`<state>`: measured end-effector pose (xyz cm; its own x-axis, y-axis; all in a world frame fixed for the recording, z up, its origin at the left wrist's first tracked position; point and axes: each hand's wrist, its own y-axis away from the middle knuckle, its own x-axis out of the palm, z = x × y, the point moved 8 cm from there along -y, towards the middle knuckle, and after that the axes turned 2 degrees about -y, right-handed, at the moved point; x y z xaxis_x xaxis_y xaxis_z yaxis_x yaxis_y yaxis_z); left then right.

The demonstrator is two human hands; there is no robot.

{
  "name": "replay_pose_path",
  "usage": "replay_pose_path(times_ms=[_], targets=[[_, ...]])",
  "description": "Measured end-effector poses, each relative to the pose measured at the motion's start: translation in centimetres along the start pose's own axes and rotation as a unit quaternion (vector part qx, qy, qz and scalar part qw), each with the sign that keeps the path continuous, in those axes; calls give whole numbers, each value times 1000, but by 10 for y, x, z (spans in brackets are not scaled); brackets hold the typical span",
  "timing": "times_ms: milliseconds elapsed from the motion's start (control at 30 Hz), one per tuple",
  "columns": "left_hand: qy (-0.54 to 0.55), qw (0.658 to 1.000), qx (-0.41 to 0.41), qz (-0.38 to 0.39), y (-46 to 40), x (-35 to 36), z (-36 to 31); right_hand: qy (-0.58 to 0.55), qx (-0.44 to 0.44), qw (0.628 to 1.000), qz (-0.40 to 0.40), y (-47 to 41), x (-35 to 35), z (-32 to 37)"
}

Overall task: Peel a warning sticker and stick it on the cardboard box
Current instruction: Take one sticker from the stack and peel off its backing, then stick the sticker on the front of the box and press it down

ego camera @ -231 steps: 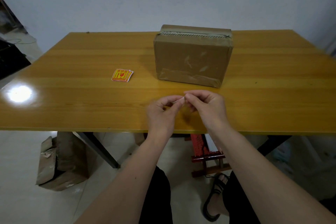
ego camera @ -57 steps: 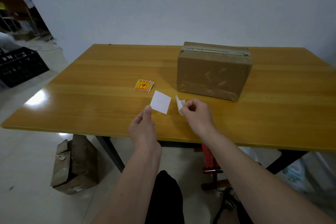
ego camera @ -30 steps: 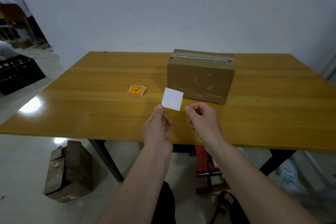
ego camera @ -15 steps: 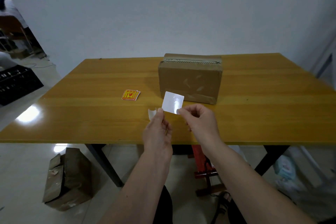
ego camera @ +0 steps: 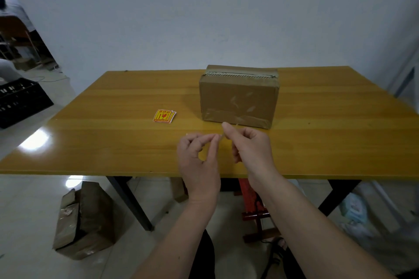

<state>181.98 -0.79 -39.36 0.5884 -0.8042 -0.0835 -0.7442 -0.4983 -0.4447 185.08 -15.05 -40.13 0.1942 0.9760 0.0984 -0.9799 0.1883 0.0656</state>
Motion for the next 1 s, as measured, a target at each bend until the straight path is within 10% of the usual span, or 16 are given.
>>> replay_pose_path(times_ms=[500, 800, 1000], targets=[[-12, 998, 17, 59, 7, 8, 2, -20, -20, 999, -25, -1, -6, -1], [82, 976, -188, 72, -4, 11, 24, -44, 23, 998, -25, 2, -12, -11], [71, 969, -169, 168, -28, 17, 12, 7, 2, 999, 31, 4, -7, -5]])
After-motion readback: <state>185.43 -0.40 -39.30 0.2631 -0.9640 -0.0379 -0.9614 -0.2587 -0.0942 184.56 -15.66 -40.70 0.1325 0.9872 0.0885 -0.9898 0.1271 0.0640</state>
